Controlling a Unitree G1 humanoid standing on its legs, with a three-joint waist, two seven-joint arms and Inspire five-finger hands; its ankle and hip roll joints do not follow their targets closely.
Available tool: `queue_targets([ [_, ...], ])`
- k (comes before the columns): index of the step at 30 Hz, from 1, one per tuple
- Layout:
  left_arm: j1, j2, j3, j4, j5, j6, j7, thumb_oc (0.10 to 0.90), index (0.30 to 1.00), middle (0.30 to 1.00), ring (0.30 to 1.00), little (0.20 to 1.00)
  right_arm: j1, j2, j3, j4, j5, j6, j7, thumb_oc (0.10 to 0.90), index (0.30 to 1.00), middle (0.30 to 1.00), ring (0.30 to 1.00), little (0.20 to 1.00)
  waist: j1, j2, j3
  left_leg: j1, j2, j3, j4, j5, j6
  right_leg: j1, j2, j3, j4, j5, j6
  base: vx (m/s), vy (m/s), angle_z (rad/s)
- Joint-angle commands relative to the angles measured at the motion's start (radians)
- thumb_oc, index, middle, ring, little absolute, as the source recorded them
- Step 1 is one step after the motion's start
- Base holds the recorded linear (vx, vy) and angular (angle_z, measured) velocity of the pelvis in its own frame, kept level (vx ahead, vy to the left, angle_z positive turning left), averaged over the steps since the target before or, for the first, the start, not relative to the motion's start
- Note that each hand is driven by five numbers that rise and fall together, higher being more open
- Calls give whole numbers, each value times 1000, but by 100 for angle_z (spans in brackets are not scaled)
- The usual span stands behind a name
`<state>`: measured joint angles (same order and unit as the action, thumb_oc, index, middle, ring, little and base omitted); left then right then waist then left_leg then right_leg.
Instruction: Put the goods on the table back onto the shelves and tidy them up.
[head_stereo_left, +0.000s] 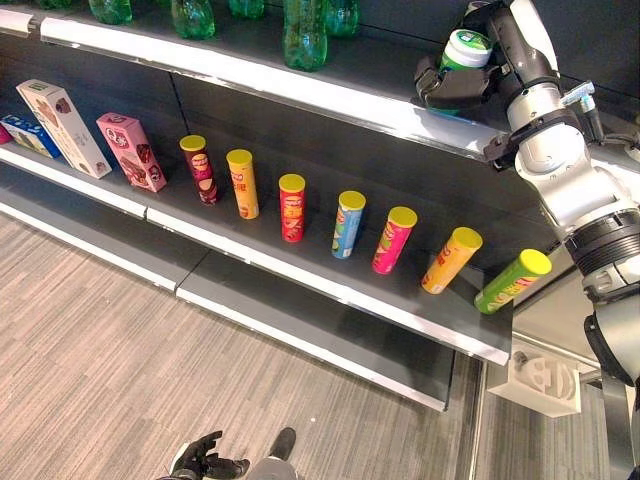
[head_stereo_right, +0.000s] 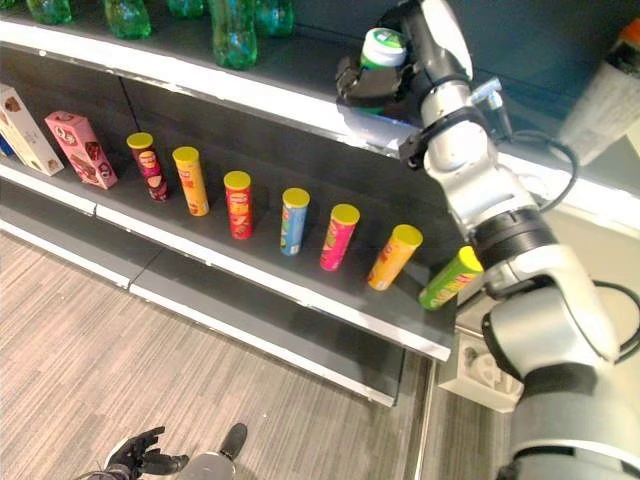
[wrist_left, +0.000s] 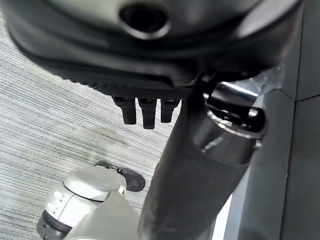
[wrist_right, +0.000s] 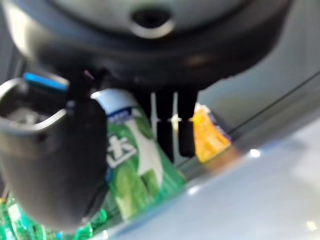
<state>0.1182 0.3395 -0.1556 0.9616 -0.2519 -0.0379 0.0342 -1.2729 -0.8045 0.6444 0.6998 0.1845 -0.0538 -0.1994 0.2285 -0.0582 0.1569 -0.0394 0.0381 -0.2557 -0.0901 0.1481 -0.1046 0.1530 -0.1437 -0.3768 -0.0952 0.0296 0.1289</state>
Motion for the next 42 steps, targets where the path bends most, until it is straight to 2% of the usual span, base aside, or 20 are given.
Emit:
queue_targets([
  [1, -14, 65, -65, 16, 19, -36, 16, 800, 900, 900, 900, 900, -162, -1, 11, 4, 26, -45, -43, 800, 900, 900, 900, 900, 13, -47, -74, 58, -5, 122, 3, -158, 11, -16, -53, -41, 9, -13, 48, 0, 0, 0],
  [12, -19, 65, -67, 22, 23, -34, 20, 800, 900, 900, 900, 900, -175, 8, 4, 16, 24, -48, -62, 800, 900, 900, 900, 900, 11, -51, -75, 61, -6, 127, 3, -161, 11, -18, -54, -36, 8, -8, 50, 0, 0, 0],
  [16, -20, 64, -66, 22, 30, -33, 22, 800, 900, 900, 900, 900, -186, -32, -27, -82, -6, -61, -115, 800, 900, 900, 900, 900, 2, -50, -76, 64, -5, 132, 3, -164, 13, -19, -54, -31, 8, -6, 51, 0, 0, 0],
  [20, -18, 57, -44, 11, 34, -29, 29, 800, 900, 900, 900, 900, -135, -115, -109, -304, -35, -83, -163, 800, 900, 900, 900, 900, -19, -46, -78, 69, -3, 145, 3, -169, 16, -22, -54, -17, 8, -5, 52, -6, 25, -10],
  [22, -16, 40, -25, 19, 53, -23, 27, 800, 900, 900, 900, 900, -34, -167, -212, -488, -1, -121, -166, 800, 900, 900, 900, 900, -47, -38, -81, 78, 1, 160, 3, -175, 18, -25, -56, -5, 8, -4, 53, -4, 31, -18],
  [23, -15, 43, -26, 19, 54, -23, 27, 800, 900, 900, 900, 900, -20, -168, -224, -497, -3, -118, -165, 800, 900, 900, 900, 900, -45, -41, -82, 78, 1, 161, 3, -175, 18, -25, -55, -4, 8, -4, 53, 0, 0, 0],
  [24, -17, 28, -12, 28, 76, -18, 21, 800, 900, 900, 900, 900, 85, -171, -298, -647, 38, -160, -131, 800, 900, 900, 900, 900, -68, -32, -79, 84, 5, 173, 3, -178, 18, -29, -55, 6, 8, -4, 53, -13, 7, -10],
  [26, -14, 24, -3, 37, 98, -16, 13, 800, 900, 900, 900, 900, 232, -172, -396, -783, 79, -189, -77, 800, 900, 900, 900, 900, -78, -35, -84, 93, 9, 187, 3, -182, 18, -30, -54, 18, 8, -4, 52, -11, 8, -22],
  [27, -13, 26, -4, 37, 98, -16, 13, 800, 900, 900, 900, 900, 236, -172, -400, -785, 78, -188, -77, 800, 900, 900, 900, 900, -77, -36, -84, 93, 9, 188, 3, -182, 18, -30, -54, 18, 8, -4, 52, -27, 12, -31],
  [28, -12, 14, 4, 35, 115, -16, 4, 800, 900, 900, 900, 900, 351, -150, -445, -891, 156, -217, -11, 800, 900, 900, 900, 900, -101, -26, -82, 99, 12, 202, 3, -184, 18, -33, -53, 30, 8, -4, 52, -37, 11, -43],
  [29, -10, 11, 2, 32, 120, -16, 1, 800, 900, 900, 900, 900, 422, -114, -472, -943, 210, -231, 32, 800, 900, 900, 900, 900, -105, -24, -81, 102, 13, 208, 3, -185, 18, -36, -53, 36, 8, -3, 51, -36, 11, -39],
  [30, -8, 16, -1, 31, 120, -16, 0, 800, 900, 900, 900, 900, 438, -112, -485, -952, 212, -228, 36, 800, 900, 900, 900, 900, -101, -28, -83, 103, 14, 210, 3, -186, 18, -36, -52, 37, 8, -3, 51, -43, 9, -39],
  [32, -13, -3, 7, 15, 139, -18, -19, 800, 900, 900, 900, 900, 682, 27, -495, -1085, 375, -225, 197, 800, 900, 900, 900, 900, -133, -9, -79, 118, 21, 250, 3, -193, 19, -51, -49, 71, 8, 2, 51, -56, 18, -51],
  [33, -15, -3, 12, 15, 141, -19, -20, 800, 900, 900, 900, 900, 734, 49, -482, -1101, 393, -214, 228, 800, 900, 900, 900, 900, -142, -4, -76, 122, 23, 260, 3, -194, 20, -55, -49, 82, 8, 4, 50, -47, 36, -75],
  [35, -20, -3, 29, 3, 154, -23, -23, 800, 900, 900, 900, 900, 902, 130, -454, -1126, 448, -176, 304, 800, 900, 900, 900, 900, -168, 10, -69, 138, 26, 291, 3, -200, 24, -61, -49, 112, 9, 8, 48, -25, 35, -66],
  [36, -21, -7, 39, -11, 152, -24, -26, 800, 900, 900, 900, 900, 1025, 197, -431, -1124, 489, -152, 350, 800, 900, 900, 900, 900, -182, 16, -65, 147, 28, 303, 3, -203, 24, -63, -49, 123, 11, 7, 47, -8, 7, -35],
  [37, -22, -10, 44, -18, 148, -26, -24, 800, 900, 900, 900, 900, 1088, 222, -410, -1118, 496, -139, 379, 800, 900, 900, 900, 900, -191, 16, -64, 153, 28, 308, 3, -205, 25, -61, -49, 128, 12, 7, 47, -12, -3, -25],
  [39, -24, -15, 57, -34, 140, -28, -25, 800, 900, 900, 900, 900, 1179, 224, -393, -1088, 443, -113, 400, 800, 900, 900, 900, 900, -204, 19, -60, 158, 30, 314, 3, -207, 25, -61, -50, 135, 14, 5, 48, -11, -7, -22],
  [42, -27, -32, 54, -46, 140, -37, -32, 800, 900, 900, 900, 900, 1312, 256, -366, -944, 332, -76, 409, 800, 900, 900, 900, 900, -220, 23, -56, 169, 31, 325, 3, -211, 23, -57, -51, 142, 14, 5, 48, -11, 7, -9],
])
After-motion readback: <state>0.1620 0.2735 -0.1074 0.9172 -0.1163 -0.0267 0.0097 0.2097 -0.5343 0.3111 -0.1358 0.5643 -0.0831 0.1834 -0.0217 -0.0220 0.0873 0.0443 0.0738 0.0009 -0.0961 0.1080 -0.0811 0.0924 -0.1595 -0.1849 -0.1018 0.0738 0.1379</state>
